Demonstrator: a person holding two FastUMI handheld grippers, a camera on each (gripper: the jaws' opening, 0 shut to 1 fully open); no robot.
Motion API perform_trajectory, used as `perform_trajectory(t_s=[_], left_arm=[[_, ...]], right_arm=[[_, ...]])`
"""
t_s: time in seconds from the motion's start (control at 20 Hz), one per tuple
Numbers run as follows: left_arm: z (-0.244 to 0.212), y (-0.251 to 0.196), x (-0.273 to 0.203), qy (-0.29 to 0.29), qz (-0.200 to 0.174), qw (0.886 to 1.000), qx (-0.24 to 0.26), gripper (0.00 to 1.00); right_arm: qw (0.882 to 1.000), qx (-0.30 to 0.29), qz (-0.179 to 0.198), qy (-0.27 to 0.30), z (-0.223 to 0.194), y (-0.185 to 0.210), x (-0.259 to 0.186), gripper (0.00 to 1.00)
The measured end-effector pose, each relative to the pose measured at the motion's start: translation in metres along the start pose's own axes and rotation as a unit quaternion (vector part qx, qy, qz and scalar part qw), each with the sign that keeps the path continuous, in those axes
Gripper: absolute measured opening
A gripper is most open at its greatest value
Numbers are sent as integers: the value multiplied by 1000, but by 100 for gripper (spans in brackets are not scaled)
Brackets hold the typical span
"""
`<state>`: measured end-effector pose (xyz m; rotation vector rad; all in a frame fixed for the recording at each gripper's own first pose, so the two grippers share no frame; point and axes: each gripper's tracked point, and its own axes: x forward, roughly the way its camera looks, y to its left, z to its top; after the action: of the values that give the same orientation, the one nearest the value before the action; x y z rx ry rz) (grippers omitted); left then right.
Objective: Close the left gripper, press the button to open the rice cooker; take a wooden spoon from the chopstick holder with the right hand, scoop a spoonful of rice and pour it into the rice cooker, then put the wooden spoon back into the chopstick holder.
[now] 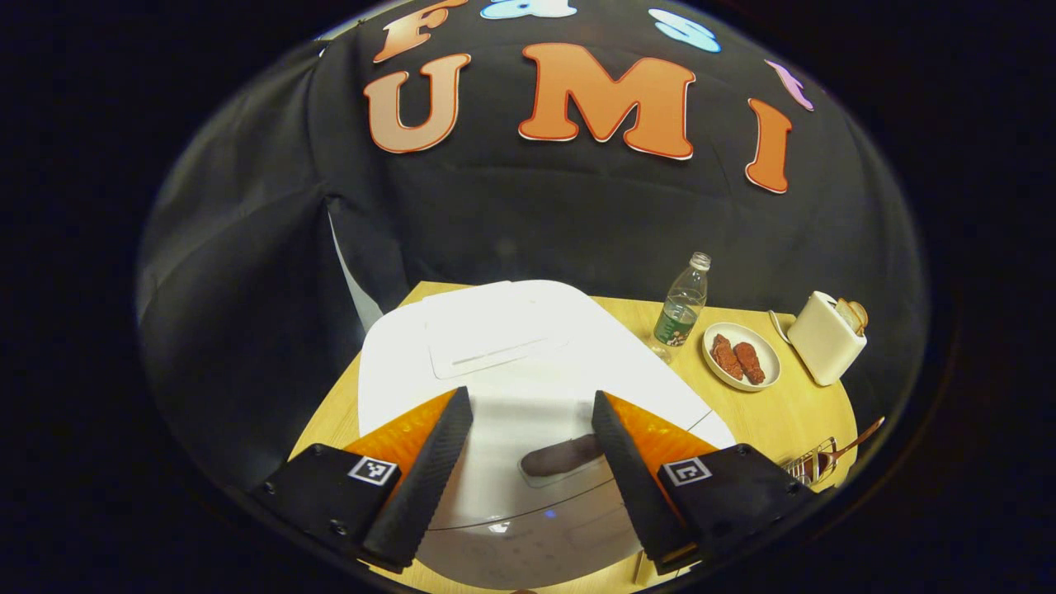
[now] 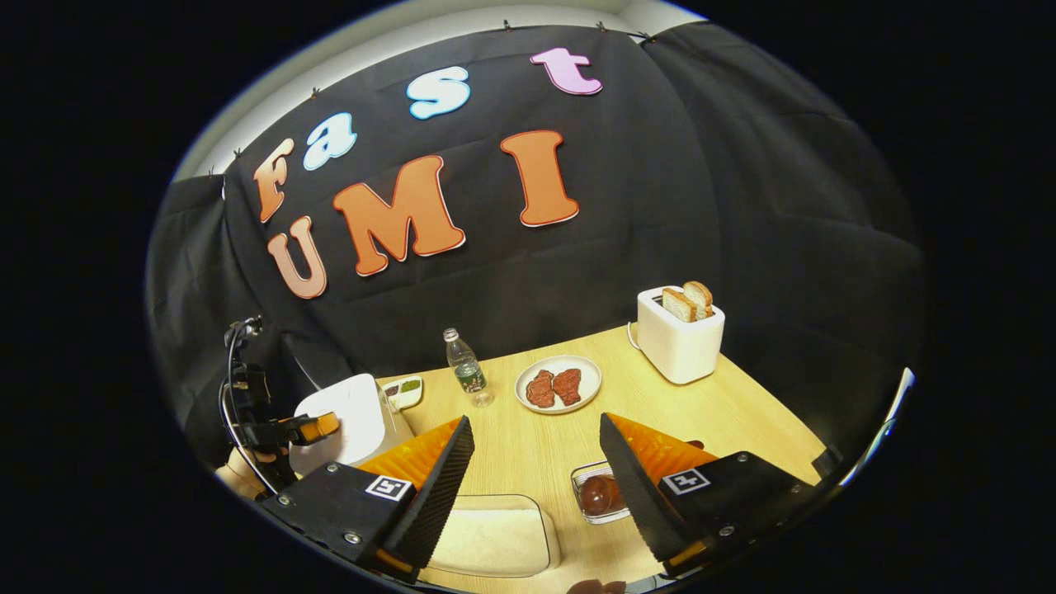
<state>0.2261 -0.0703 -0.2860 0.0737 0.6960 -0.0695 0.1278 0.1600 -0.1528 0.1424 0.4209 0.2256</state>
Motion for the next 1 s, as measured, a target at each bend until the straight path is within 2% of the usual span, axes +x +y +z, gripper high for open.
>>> perform_trajectory(t_s=[0.1, 0.25, 0.45, 0.65, 1.0], left_arm=[[6, 4, -8, -2, 7, 1000, -8, 99], [38, 6, -27, -35, -4, 999, -26, 97], [98, 19, -70, -90, -10, 996, -21, 97], [156, 40, -123, -146, -18, 988, -43, 97], [213, 80, -225, -241, -7, 970, -17, 97]], right_arm=[[1000, -3, -4, -8, 8, -3, -2, 95], [1000, -14, -8, -27, 28, -5, -5, 95], [997, -45, -11, -64, 72, -7, -12, 95], [992, -66, -24, -103, 120, -15, -24, 95], [981, -77, -50, -169, 174, -21, -64, 95]])
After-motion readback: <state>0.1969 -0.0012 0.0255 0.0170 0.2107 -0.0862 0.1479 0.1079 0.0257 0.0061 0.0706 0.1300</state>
